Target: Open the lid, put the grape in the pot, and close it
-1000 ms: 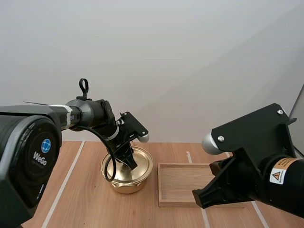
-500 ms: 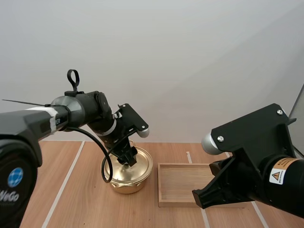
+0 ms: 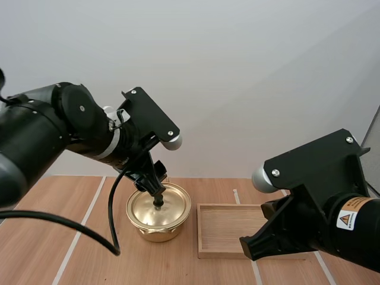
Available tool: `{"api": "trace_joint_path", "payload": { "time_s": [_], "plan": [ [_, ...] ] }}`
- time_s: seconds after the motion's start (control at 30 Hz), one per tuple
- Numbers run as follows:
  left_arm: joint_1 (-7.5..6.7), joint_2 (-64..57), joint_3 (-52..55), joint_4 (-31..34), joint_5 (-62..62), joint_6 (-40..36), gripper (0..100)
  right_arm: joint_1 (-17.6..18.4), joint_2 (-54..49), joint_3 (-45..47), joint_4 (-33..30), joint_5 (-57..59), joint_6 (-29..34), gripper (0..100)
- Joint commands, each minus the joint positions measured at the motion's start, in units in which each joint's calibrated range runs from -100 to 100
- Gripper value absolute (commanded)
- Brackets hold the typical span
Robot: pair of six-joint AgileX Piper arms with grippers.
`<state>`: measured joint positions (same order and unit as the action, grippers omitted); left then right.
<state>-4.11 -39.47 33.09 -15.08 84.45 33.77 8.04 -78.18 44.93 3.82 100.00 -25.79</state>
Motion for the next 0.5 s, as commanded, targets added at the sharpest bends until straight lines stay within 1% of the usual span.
{"api": "trace_joint_path", "payload": {
  "time_s": [0.0,0.03,0.07,0.1,0.13,0.27,0.37,0.47],
  "plan": [
    [-0.19,-4.6,0.0,-0.1,4.0,-3.2,100,-0.2,-0.6,0.0,0.6,-1.4,0.0,0],
    [-0.19,-5.3,0.0,-0.1,4.4,-4.1,100,-0.2,-0.6,0.0,0.6,-1.4,0.0,0],
    [-0.19,-6.3,0.0,0.1,4.9,-5.1,97,-0.2,-0.6,0.0,0.6,-1.4,0.0,0],
    [-0.19,-7.4,0.0,0.1,5.6,-6.6,76,-0.2,-0.6,0.0,0.6,-1.4,0.0,0],
    [-0.19,-8.4,0.0,0.1,6.5,-7.3,64,-0.2,-0.6,0.0,0.6,-1.6,0.0,0],
    [-0.19,-12.1,0.0,0.1,8.0,-9.2,1,-0.2,-0.6,-0.2,0.6,-1.6,0.0,0],
    [-0.19,-14.5,1.2,-0.9,7.1,-10.8,0,-0.2,-0.6,-0.2,1.0,-1.6,0.0,0],
    [-0.19,-17.7,5.4,-3.5,2.7,-11.8,0,-0.2,-0.6,-0.2,1.5,-1.6,0.0,0]
  ]
}}
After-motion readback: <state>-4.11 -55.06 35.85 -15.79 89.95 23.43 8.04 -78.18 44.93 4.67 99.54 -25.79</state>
